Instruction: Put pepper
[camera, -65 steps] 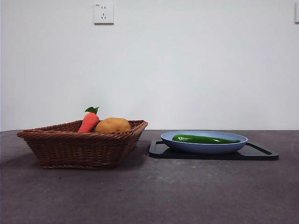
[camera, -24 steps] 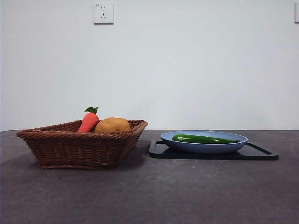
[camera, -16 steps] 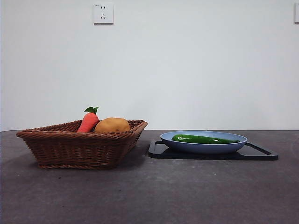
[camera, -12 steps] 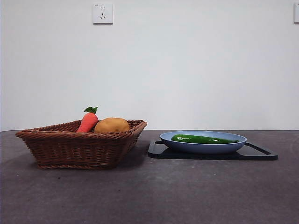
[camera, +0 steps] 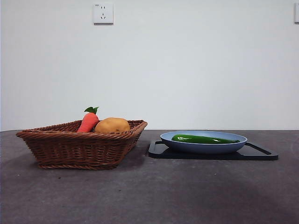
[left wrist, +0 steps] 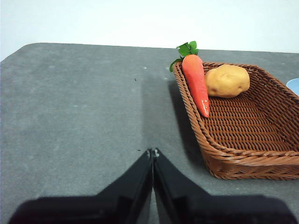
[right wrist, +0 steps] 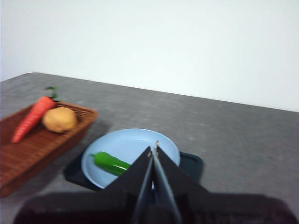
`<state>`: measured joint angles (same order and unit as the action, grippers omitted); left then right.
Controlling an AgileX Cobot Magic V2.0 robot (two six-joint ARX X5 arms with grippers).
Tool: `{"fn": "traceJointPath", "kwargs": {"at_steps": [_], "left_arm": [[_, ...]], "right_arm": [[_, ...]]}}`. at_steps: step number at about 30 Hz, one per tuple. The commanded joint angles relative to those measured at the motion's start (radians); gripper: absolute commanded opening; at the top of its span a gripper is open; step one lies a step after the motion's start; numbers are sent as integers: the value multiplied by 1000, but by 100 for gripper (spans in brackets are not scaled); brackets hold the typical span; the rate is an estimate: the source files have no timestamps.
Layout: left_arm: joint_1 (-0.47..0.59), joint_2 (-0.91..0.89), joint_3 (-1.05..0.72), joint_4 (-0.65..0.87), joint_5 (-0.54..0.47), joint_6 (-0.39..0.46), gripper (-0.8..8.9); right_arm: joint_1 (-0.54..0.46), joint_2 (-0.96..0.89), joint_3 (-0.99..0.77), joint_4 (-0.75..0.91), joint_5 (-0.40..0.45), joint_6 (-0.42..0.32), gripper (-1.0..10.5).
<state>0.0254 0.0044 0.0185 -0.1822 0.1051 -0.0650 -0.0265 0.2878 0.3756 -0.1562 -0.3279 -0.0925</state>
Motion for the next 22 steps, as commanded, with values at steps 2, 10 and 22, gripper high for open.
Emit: {"fn": "traceJointPath", "kwargs": {"at_steps": [2, 10, 22], "left_arm": [[3, -3, -7, -5, 1, -11, 8], [3, -3, -7, -5, 1, -11, 8], [3, -3, -7, -5, 1, -11, 8]], "right_arm": [[-2, -83, -98, 18, 97, 59, 11], [-1, -219, -250, 18, 186, 127, 11], [-2, -289, -367, -4, 206, 174, 11]]}}
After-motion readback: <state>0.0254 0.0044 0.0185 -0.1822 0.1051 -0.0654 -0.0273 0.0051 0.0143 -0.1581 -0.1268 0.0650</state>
